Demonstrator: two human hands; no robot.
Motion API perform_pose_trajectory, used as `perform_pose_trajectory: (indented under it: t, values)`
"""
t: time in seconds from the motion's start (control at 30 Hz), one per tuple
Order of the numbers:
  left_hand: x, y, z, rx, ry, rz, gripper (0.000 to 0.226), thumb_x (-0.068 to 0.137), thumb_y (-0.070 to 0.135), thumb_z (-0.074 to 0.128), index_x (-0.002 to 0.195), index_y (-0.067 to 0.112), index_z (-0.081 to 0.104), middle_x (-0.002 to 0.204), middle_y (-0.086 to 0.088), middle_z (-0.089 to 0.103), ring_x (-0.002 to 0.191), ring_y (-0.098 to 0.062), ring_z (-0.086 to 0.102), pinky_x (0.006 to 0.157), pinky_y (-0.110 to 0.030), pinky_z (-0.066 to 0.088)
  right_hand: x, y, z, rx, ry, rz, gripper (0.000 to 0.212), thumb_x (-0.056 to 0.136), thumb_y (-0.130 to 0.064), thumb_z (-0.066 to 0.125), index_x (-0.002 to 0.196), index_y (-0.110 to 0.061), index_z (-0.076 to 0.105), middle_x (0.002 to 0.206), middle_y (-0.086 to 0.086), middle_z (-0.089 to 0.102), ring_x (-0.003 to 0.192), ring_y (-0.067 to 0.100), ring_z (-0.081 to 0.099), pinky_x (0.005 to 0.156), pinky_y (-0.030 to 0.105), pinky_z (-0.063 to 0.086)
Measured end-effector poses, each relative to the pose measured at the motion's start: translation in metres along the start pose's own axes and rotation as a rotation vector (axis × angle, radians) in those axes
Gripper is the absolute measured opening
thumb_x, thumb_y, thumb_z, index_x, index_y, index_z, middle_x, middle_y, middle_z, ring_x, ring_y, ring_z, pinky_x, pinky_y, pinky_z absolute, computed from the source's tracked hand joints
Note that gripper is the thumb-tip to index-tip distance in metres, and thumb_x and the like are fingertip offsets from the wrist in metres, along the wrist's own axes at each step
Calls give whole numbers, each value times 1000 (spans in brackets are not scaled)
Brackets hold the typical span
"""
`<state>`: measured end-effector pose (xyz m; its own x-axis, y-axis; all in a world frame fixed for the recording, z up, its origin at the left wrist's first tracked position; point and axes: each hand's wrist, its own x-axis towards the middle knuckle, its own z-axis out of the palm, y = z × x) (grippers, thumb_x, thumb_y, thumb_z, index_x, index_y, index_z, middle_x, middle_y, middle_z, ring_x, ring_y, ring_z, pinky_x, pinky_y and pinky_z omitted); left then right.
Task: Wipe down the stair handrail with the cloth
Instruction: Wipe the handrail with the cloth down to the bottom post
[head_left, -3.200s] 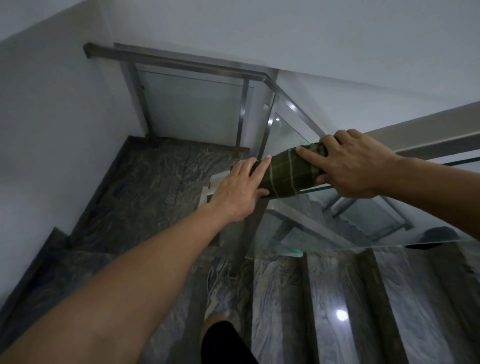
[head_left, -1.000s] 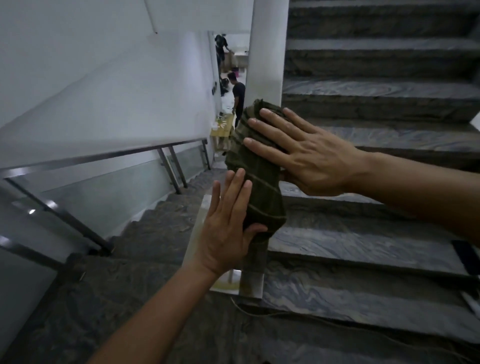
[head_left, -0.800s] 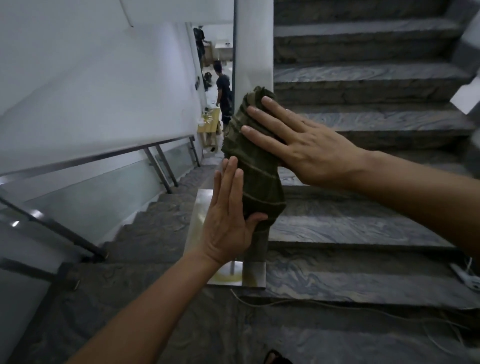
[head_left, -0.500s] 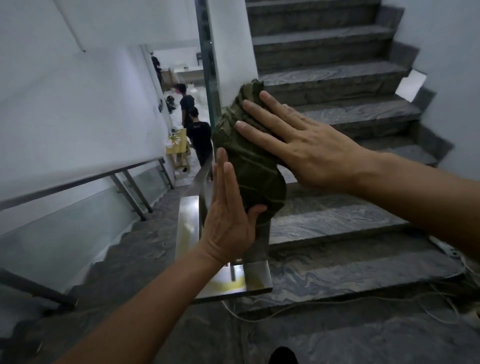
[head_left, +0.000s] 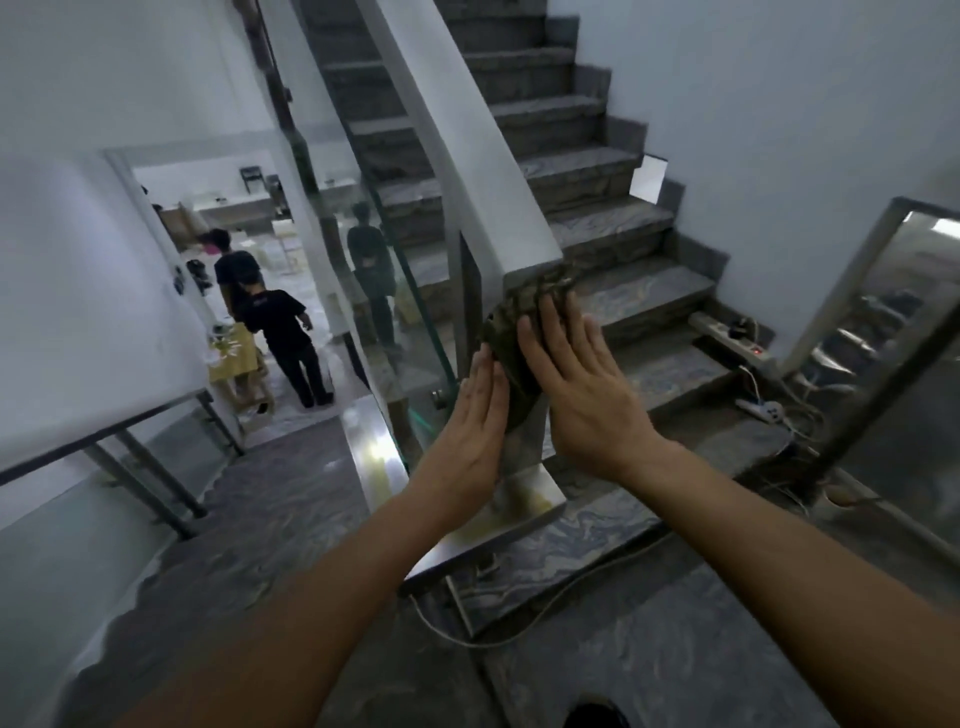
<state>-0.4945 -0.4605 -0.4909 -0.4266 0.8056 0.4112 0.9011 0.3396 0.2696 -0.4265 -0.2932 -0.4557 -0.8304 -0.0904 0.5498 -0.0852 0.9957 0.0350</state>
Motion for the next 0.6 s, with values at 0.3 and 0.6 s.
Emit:
perform_pose_trajectory:
  t: [0.3, 0.6]
  values:
    - [-50, -3, -15, 51, -397, -84, 93, 81, -13, 39, 140, 16, -27, 144, 0, -40, 134, -14, -36, 117, -30, -12, -46, -34, 38, 120, -220, 122, 72, 82, -2, 28, 150, 4, 4, 157, 25, -7, 146, 41, -7, 118, 54, 19]
    - [-77, -6, 2, 115, -627, -117, 92, 82, -8, 46, 146, 9, -19, 154, -10, -28, 143, -22, -23, 120, -40, -6, -80, -49, 56, 33, -460, 250, 85, 83, -8, 39, 153, -16, -9, 157, 7, -22, 147, 32, -15, 118, 58, 4]
